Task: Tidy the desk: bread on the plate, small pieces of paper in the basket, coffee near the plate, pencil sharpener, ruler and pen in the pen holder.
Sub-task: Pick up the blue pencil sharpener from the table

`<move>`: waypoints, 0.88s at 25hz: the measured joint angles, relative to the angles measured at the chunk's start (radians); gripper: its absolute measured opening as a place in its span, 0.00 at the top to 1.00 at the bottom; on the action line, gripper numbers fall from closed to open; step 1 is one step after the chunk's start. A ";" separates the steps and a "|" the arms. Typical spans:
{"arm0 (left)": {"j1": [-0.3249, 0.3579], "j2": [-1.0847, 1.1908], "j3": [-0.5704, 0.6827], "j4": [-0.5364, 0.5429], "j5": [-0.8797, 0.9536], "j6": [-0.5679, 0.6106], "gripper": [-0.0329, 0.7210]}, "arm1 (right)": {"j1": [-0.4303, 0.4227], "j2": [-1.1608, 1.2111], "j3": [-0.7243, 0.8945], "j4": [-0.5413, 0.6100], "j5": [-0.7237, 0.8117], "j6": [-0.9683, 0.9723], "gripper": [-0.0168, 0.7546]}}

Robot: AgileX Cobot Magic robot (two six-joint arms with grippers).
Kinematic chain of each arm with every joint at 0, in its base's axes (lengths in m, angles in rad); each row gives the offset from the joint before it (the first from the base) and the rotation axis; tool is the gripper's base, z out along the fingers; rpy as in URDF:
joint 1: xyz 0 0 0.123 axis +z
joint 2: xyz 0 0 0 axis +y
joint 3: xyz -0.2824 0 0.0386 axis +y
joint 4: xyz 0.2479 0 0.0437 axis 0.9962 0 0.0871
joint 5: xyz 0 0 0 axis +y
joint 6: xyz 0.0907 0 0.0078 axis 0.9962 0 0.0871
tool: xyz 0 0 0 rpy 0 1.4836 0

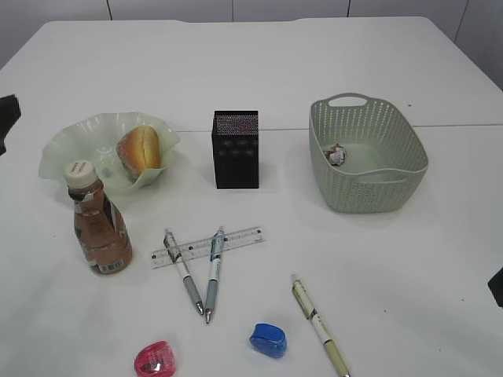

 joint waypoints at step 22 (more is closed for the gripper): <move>-0.005 -0.291 -0.330 -0.186 1.661 -0.041 0.36 | 0.000 0.000 -0.044 0.045 -0.009 0.004 0.40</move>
